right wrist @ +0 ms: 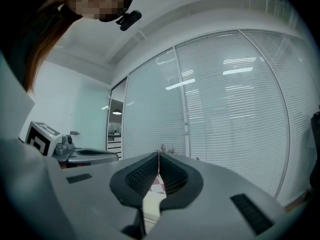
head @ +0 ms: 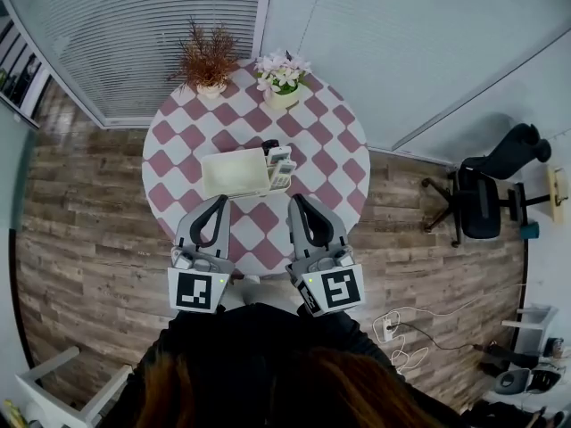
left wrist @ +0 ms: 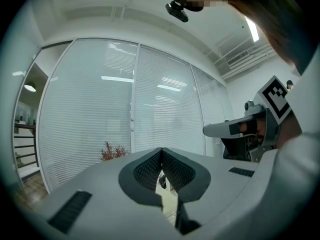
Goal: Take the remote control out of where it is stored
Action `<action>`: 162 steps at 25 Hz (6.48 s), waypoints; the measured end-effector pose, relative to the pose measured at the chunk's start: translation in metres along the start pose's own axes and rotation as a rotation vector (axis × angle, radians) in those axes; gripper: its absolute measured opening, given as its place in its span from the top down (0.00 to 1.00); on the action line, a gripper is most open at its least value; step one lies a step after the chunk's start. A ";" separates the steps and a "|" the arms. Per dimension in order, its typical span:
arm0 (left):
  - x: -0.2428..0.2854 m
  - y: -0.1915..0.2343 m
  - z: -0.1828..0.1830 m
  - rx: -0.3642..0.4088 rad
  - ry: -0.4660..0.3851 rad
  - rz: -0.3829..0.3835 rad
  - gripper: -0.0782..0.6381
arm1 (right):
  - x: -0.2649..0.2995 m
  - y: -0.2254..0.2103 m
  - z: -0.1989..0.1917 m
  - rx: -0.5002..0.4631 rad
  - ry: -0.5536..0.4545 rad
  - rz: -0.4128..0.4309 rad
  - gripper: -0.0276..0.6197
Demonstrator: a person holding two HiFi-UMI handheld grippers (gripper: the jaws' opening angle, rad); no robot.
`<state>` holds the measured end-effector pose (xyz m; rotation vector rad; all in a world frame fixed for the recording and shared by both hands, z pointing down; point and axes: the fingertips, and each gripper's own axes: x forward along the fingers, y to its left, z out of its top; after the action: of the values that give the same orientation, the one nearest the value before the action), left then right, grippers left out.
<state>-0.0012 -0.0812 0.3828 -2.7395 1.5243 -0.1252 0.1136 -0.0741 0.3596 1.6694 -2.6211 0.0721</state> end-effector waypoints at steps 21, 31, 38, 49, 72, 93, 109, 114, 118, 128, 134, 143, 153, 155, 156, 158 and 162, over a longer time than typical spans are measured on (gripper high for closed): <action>0.003 0.020 0.003 -0.021 0.013 -0.086 0.88 | 0.012 0.018 0.010 0.016 0.020 -0.077 0.93; -0.005 0.027 0.002 -0.021 0.007 -0.081 0.88 | 0.026 0.014 0.000 0.023 0.067 -0.085 0.93; -0.009 0.031 0.004 -0.013 0.002 -0.073 0.88 | 0.039 0.007 -0.022 0.026 0.132 -0.092 0.93; -0.013 0.030 0.004 -0.007 -0.006 -0.066 0.88 | 0.056 -0.020 -0.070 0.070 0.214 -0.146 0.93; -0.031 0.039 0.005 0.019 -0.003 -0.008 0.88 | 0.089 -0.074 -0.188 0.103 0.412 -0.251 0.93; -0.033 0.049 0.002 0.033 0.019 0.022 0.88 | 0.105 -0.088 -0.223 0.158 0.459 -0.291 0.82; -0.034 0.058 -0.001 0.035 0.036 0.045 0.88 | 0.108 -0.093 -0.251 0.279 0.499 -0.335 0.55; -0.035 0.063 -0.002 0.040 0.039 0.062 0.88 | 0.108 -0.095 -0.260 0.289 0.517 -0.336 0.55; -0.036 0.067 -0.003 0.044 0.040 0.072 0.88 | 0.109 -0.097 -0.265 0.301 0.525 -0.341 0.55; -0.034 0.070 -0.005 0.041 0.045 0.079 0.88 | 0.113 -0.097 -0.264 0.276 0.529 -0.334 0.58; -0.034 0.071 -0.004 0.037 0.040 0.080 0.88 | 0.113 -0.093 -0.250 0.210 0.498 -0.319 0.59; -0.035 0.068 -0.002 0.038 0.029 0.071 0.88 | 0.110 -0.086 -0.225 0.153 0.453 -0.285 0.59; -0.040 0.063 0.001 0.033 0.015 0.057 0.88 | 0.100 -0.076 -0.182 0.147 0.366 -0.265 0.59; -0.041 0.061 0.002 0.033 0.008 0.051 0.88 | 0.096 -0.074 -0.174 0.149 0.354 -0.264 0.59; -0.041 0.059 0.002 0.032 0.007 0.047 0.88 | 0.093 -0.074 -0.170 0.150 0.349 -0.264 0.59; -0.041 0.058 0.001 0.028 0.011 0.042 0.88 | 0.090 -0.074 -0.164 0.149 0.339 -0.264 0.59; -0.040 0.056 0.004 0.025 0.002 0.025 0.88 | 0.081 -0.070 -0.160 0.154 0.346 -0.259 0.59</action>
<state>-0.0689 -0.0771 0.3742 -2.7016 1.5462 -0.1460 0.1438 -0.1676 0.5251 1.8337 -2.1806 0.5158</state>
